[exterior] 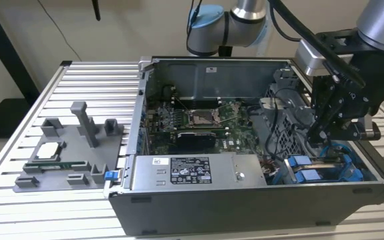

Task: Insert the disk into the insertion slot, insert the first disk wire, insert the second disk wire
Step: 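Insert the second disk wire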

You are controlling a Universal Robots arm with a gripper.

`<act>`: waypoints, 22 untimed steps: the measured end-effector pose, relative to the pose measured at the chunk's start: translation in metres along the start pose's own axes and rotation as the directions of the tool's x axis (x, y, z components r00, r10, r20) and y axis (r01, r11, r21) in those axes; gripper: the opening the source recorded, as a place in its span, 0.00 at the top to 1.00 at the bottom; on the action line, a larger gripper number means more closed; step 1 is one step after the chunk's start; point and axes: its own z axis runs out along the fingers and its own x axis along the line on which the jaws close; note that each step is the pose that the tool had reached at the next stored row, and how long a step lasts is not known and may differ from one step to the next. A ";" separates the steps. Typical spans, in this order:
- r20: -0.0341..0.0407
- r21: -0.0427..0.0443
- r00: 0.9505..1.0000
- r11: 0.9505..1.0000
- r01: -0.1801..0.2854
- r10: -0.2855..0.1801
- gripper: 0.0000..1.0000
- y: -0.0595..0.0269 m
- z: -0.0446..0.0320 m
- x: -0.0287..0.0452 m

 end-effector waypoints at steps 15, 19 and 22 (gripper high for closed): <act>0.005 0.010 1.000 1.000 0.001 -0.001 1.00 0.0001 0.0040 0.0005; 0.005 0.020 1.000 1.000 0.002 -0.002 1.00 -0.0005 0.0094 0.0009; 0.005 0.022 1.000 1.000 0.002 -0.002 1.00 -0.0047 0.0147 0.0015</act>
